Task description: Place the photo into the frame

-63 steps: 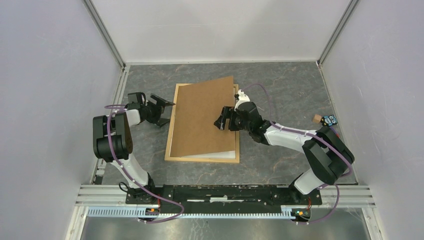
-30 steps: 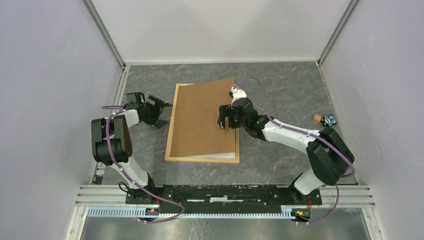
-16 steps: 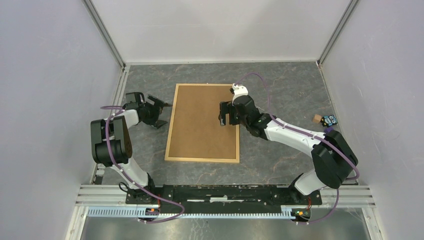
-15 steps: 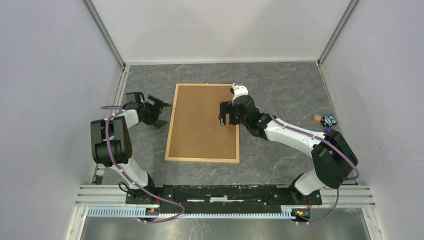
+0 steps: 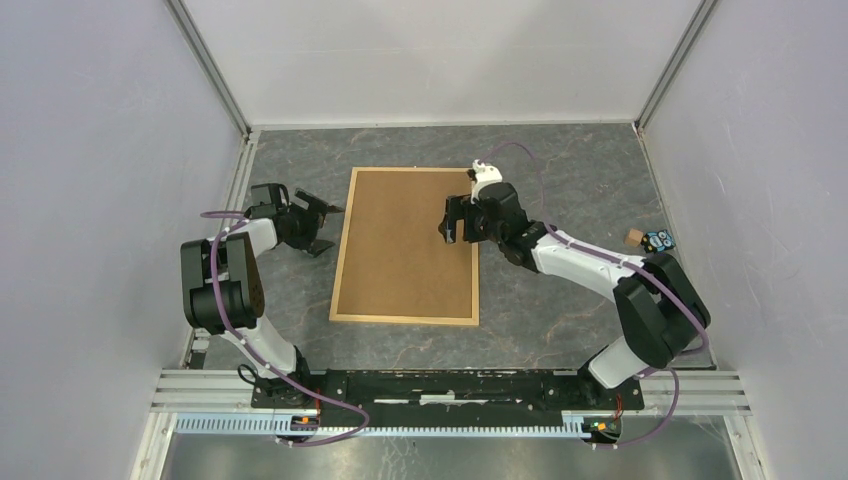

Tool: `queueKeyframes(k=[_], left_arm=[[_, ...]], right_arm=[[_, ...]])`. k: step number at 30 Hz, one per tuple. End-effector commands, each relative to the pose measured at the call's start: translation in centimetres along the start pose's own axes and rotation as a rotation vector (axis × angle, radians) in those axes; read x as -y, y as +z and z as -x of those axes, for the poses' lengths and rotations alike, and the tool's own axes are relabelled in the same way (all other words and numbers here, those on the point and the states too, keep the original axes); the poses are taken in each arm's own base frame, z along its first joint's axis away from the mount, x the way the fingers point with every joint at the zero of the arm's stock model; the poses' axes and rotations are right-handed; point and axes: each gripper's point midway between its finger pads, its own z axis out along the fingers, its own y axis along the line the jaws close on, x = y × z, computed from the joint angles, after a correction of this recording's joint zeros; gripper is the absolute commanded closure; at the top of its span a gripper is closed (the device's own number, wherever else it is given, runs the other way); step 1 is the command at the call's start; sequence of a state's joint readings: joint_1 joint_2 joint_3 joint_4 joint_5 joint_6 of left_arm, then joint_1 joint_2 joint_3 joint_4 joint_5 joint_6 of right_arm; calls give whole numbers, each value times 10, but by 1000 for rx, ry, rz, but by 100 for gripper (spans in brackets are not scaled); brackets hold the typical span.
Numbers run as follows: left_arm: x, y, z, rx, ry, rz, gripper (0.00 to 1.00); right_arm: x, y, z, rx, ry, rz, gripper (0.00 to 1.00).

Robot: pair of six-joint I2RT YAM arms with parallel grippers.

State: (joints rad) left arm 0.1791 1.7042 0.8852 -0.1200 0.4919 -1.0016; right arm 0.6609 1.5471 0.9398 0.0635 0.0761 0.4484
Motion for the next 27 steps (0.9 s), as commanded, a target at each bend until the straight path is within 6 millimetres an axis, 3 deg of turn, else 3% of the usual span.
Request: queueKeyframes(k=[1,8,15,22,27], left_arm=[[17,-3,5,10,85,-46,0],[15,1,3,-2,80,-39,0],[15,1,2,-7,76,-43,0],[16,1,2,-7,78,-46,0],[16,1,1,-10,75,-47,0]], right_arm=[[6,10,1,11,34,74,9],[44,32,2,-14,75,31,11],[46,55,-6,-57,87,46,20],[56,68,0,-51,89,-2,29],[58,82,-8,-80,105,0,31]])
